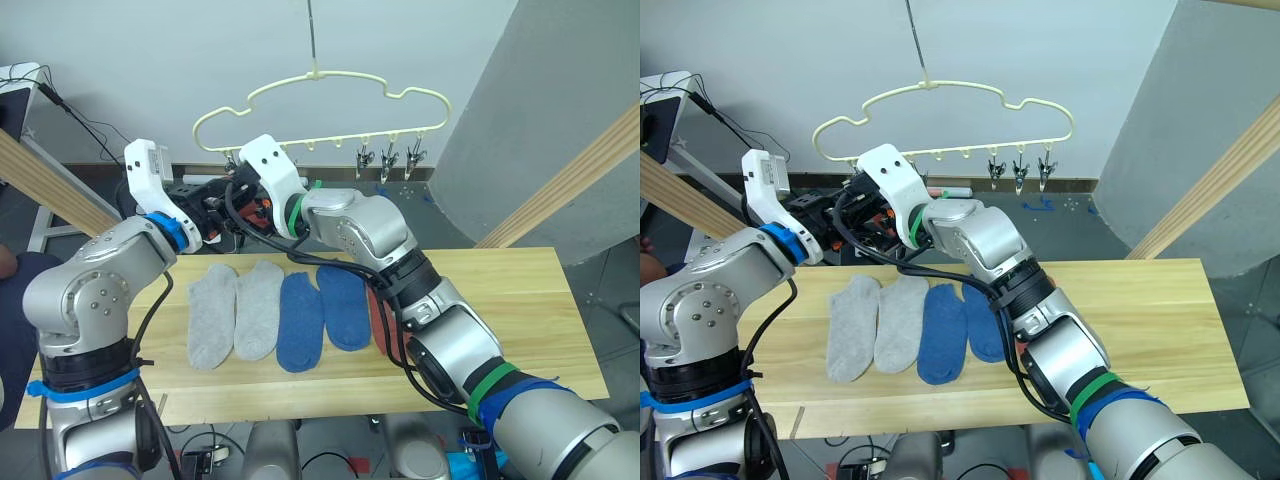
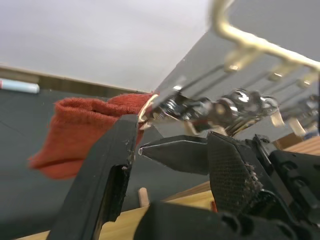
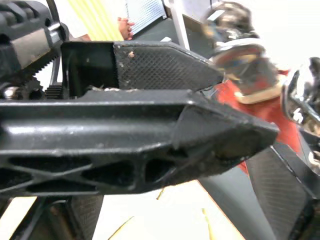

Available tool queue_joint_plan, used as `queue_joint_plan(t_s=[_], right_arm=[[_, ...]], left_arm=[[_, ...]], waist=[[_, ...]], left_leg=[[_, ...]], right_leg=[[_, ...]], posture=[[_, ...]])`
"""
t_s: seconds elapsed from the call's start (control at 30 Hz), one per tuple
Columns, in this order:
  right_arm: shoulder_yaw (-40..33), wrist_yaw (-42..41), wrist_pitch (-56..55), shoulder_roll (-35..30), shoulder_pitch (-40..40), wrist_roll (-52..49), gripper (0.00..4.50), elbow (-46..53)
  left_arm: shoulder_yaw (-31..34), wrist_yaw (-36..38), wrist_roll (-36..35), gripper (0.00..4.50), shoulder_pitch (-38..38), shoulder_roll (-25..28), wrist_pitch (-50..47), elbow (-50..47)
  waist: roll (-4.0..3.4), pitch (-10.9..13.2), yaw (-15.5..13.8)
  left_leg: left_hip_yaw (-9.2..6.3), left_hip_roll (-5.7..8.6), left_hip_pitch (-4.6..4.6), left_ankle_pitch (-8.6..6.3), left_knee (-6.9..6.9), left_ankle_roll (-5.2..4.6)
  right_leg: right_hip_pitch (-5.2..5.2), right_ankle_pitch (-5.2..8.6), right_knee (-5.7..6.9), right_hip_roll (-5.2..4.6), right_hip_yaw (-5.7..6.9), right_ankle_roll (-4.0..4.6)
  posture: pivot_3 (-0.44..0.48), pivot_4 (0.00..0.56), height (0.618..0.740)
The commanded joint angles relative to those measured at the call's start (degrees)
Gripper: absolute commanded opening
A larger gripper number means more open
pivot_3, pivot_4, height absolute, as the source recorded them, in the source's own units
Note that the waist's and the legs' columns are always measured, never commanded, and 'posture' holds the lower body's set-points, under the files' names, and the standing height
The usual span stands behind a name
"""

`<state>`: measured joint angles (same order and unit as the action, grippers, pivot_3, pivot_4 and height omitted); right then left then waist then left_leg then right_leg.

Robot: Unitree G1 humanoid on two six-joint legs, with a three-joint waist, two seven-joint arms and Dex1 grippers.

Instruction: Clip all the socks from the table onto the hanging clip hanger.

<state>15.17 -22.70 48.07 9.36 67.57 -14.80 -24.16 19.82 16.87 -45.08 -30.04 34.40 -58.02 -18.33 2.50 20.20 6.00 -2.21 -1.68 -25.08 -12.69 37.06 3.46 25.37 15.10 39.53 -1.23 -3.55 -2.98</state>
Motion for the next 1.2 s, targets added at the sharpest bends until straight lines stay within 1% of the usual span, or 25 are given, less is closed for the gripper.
queue_joint_plan(t_s=[0.03,0.2,0.3,0.4,0.53,0.6,0.67,0.77,0.87,1.03,1.13,1.2], right_arm=[[0.23,-0.66,1.06,3.65,-1.96,-1.39,4.19,5.48],[0.98,-2.03,8.21,-2.87,-9.74,-2.50,4.19,18.11],[2.15,-3.13,12.46,-7.00,-14.32,-3.35,4.19,26.18],[2.64,-4.05,15.02,-10.66,-17.46,-4.22,4.19,32.06],[1.93,-5.01,17.00,-14.26,-20.11,-5.17,4.19,37.56],[-0.43,-5.89,13.43,-16.89,-23.52,-6.05,4.19,43.32],[-4.31,-7.37,15.18,-19.74,-26.28,-9.17,4.19,48.96],[-6.83,-11.37,12.86,-24.91,-30.04,-12.49,4.19,55.29],[-9.14,-14.13,11.18,-28.58,-32.57,-15.53,4.19,58.74],[-14.80,-17.99,13.13,-34.61,-34.45,-23.37,4.19,62.59],[-18.10,-18.91,14.65,-37.76,-34.46,-28.08,4.19,63.35],[-19.05,-19.25,14.80,-39.86,-34.29,-29.83,4.19,63.28]], left_arm=[[0.96,0.38,-0.20,2.52,1.61,1.00,0.68,-3.39],[2.75,1.52,1.24,2.52,7.83,3.74,2.79,-7.85],[3.78,1.70,1.22,2.52,11.01,3.99,3.84,-9.65],[4.46,1.54,1.42,2.52,12.74,3.72,4.91,-10.84],[4.91,0.86,1.38,2.52,13.81,3.50,5.54,-12.37],[5.26,0.32,2.19,2.52,14.98,3.53,6.82,-14.71],[5.06,-0.82,3.46,2.52,16.82,3.09,8.33,-18.11],[3.66,-4.26,4.02,2.52,18.05,0.06,9.57,-21.79],[2.36,-5.46,4.11,2.52,19.16,-1.63,9.88,-24.12],[0.54,-6.04,5.58,2.52,20.95,-2.74,11.66,-26.80],[-1.16,-6.49,8.63,2.52,22.08,-3.18,14.38,-27.75],[-3.97,-6.81,12.54,2.52,23.58,-4.01,17.70,-27.70]], waist=[[0.01,0.00,-0.08],[0.06,-0.06,-0.42],[0.06,-0.06,-1.02],[0.06,-0.06,-1.20],[0.06,-0.06,-1.23],[0.06,-0.06,-1.25],[0.06,-0.06,-1.27],[0.07,-0.07,-1.38],[0.08,-0.07,-1.31],[0.08,-0.07,-1.20],[0.08,-0.08,-1.25],[0.08,-0.08,-1.22]], left_leg=[[-0.01,0.00,0.00,0.00,0.01,0.00],[-0.08,-0.02,0.01,0.00,-0.01,0.00],[-0.12,-0.02,0.00,0.00,0.00,-0.01],[-0.15,0.00,0.00,0.01,0.03,-0.02],[-0.16,0.02,0.05,0.04,0.07,-0.02],[-0.17,0.02,0.06,0.05,0.08,-0.01],[-0.18,0.02,0.06,0.05,0.07,-0.01],[-0.19,0.01,0.05,0.05,0.06,-0.01],[-0.15,0.05,0.08,0.05,0.10,-0.02],[-0.14,0.02,0.18,0.08,0.11,-0.05],[-0.15,0.04,0.19,0.10,0.18,-0.08],[-0.14,0.05,0.19,0.10,0.22,-0.09]], right_leg=[[0.00,0.00,0.00,0.00,0.00,0.00],[0.00,-0.01,0.02,0.00,0.00,0.02],[0.00,-0.01,0.01,0.00,0.00,0.02],[-0.02,-0.01,0.05,-0.01,0.01,0.02],[-0.05,-0.03,0.19,0.05,0.06,0.05],[-0.05,-0.03,0.23,0.07,0.06,0.05],[-0.06,-0.03,0.21,0.07,0.07,0.05],[-0.09,-0.03,0.12,0.00,0.00,0.05],[-0.15,-0.03,0.11,0.05,0.03,0.05],[-0.15,-0.03,0.31,0.16,-0.02,0.05],[-0.19,-0.03,0.34,0.15,-0.02,0.05],[-0.22,-0.03,0.34,0.15,-0.02,0.06]], posture=[[-0.096,0.287,0.740],[-0.077,0.291,0.740],[-0.069,0.298,0.740],[-0.066,0.300,0.740],[-0.061,0.303,0.740],[-0.065,0.305,0.740],[-0.067,0.305,0.740],[-0.070,0.307,0.740],[-0.070,0.307,0.740],[-0.076,0.306,0.740],[-0.081,0.305,0.740],[-0.083,0.303,0.740]])
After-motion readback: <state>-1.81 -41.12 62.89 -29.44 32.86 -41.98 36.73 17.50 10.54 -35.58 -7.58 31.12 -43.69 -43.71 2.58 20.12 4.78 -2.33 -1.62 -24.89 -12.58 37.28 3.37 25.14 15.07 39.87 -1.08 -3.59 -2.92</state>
